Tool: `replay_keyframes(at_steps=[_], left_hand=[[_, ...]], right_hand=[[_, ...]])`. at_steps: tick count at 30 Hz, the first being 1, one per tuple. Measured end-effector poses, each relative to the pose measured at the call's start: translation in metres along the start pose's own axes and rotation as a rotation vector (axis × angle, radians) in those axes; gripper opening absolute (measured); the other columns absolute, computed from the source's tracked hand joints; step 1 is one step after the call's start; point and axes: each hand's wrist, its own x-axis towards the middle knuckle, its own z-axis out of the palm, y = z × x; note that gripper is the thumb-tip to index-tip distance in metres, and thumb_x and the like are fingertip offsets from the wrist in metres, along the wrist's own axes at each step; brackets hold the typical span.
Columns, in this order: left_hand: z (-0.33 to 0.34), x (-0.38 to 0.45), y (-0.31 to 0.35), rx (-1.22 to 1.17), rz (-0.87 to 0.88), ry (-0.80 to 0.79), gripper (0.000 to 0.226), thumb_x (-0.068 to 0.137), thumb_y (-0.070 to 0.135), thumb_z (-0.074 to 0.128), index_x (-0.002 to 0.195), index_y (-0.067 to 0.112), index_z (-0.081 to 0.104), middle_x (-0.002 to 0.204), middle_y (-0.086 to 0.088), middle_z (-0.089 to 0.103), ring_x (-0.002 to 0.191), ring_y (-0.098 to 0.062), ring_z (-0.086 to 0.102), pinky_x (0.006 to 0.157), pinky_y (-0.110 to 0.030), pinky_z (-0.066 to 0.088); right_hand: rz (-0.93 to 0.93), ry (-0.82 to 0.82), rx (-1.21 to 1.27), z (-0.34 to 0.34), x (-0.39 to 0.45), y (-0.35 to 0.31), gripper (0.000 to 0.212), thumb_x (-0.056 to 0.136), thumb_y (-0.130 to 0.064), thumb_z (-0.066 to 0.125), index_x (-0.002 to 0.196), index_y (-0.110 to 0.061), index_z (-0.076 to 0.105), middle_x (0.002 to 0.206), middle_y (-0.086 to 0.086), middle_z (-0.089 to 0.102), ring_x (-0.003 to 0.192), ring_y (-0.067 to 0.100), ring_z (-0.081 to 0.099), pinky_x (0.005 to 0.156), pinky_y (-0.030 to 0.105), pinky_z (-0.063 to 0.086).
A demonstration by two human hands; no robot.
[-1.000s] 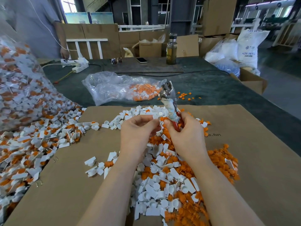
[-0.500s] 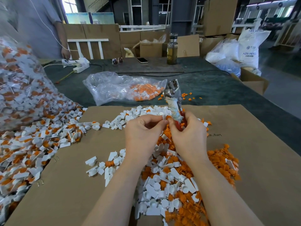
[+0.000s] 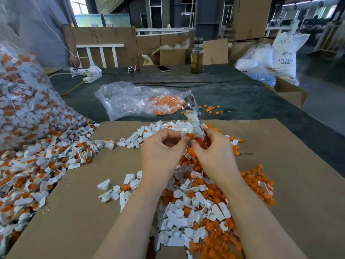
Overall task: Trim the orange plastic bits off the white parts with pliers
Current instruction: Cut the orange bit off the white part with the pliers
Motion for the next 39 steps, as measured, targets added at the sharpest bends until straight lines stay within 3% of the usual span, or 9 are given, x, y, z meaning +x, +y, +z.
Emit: replay_keyframes(at_steps=[5,10,13,19,22,25,34,39], left_hand=[[-0.002,0.001,-0.003,-0.050,-0.027,0.026,0.019,0.080,0.019,0.083,0.071,0.031,0.071,0.071,0.010,0.074,0.071,-0.012,0.072,0.067,-0.022,0.059],[-0.005,0.003,-0.003,-0.189,-0.064,0.016,0.007,0.082,0.015,0.079,0.084,0.014,0.073,0.074,0.000,0.075,0.070,-0.010,0.073,0.066,-0.017,0.056],[-0.007,0.005,-0.003,-0.268,-0.080,0.025,0.007,0.083,0.012,0.079,0.084,0.014,0.072,0.074,-0.002,0.075,0.070,-0.013,0.072,0.064,-0.016,0.054],[-0.008,0.005,-0.003,-0.298,-0.080,0.020,0.009,0.081,0.008,0.079,0.084,0.008,0.071,0.072,-0.003,0.074,0.067,-0.013,0.072,0.064,-0.018,0.055],[-0.003,0.002,-0.003,-0.225,-0.056,0.002,0.008,0.081,0.008,0.080,0.081,0.012,0.072,0.075,-0.005,0.075,0.075,-0.019,0.074,0.073,-0.031,0.060],[0.000,-0.001,-0.002,-0.163,-0.039,0.005,0.010,0.081,0.011,0.081,0.079,0.017,0.073,0.077,-0.005,0.075,0.080,-0.026,0.073,0.079,-0.039,0.062],[0.002,-0.004,-0.001,-0.138,-0.031,0.026,0.009,0.081,0.016,0.081,0.079,0.020,0.074,0.076,0.000,0.075,0.078,-0.021,0.073,0.077,-0.038,0.062],[0.003,-0.002,-0.003,-0.069,-0.011,0.048,0.013,0.082,0.018,0.081,0.077,0.026,0.072,0.075,0.005,0.074,0.076,-0.015,0.072,0.074,-0.033,0.061]], right_hand=[[0.013,-0.039,0.090,0.000,0.000,-0.003,0.004,0.089,-0.023,0.066,0.091,-0.025,0.064,0.070,-0.009,0.062,0.066,-0.001,0.059,0.054,0.013,0.045],[0.059,-0.062,0.206,-0.003,-0.001,-0.004,0.011,0.089,-0.017,0.067,0.096,-0.024,0.068,0.081,-0.011,0.068,0.076,-0.001,0.063,0.060,0.005,0.045],[0.076,-0.090,0.218,-0.004,-0.002,-0.005,0.011,0.088,-0.016,0.067,0.097,-0.023,0.068,0.083,-0.013,0.067,0.079,-0.005,0.062,0.062,0.003,0.044],[0.023,-0.049,0.194,-0.003,-0.004,-0.008,0.003,0.091,-0.029,0.065,0.093,-0.026,0.066,0.077,-0.007,0.068,0.073,0.006,0.064,0.062,0.017,0.051],[0.000,0.007,0.166,-0.001,-0.004,-0.010,0.010,0.090,-0.031,0.066,0.097,-0.025,0.066,0.079,-0.011,0.067,0.074,0.001,0.063,0.061,0.012,0.048],[-0.010,0.039,0.092,-0.001,-0.004,-0.010,0.013,0.089,-0.034,0.066,0.099,-0.025,0.065,0.082,-0.012,0.067,0.076,0.003,0.063,0.066,0.020,0.051],[0.033,0.054,0.134,0.001,-0.005,-0.010,0.009,0.090,-0.034,0.066,0.088,-0.025,0.064,0.073,-0.007,0.068,0.071,0.006,0.065,0.061,0.022,0.051],[0.051,0.037,0.182,0.001,-0.005,-0.011,0.011,0.091,-0.033,0.065,0.081,-0.030,0.060,0.071,-0.007,0.069,0.070,0.004,0.066,0.059,0.015,0.050]])
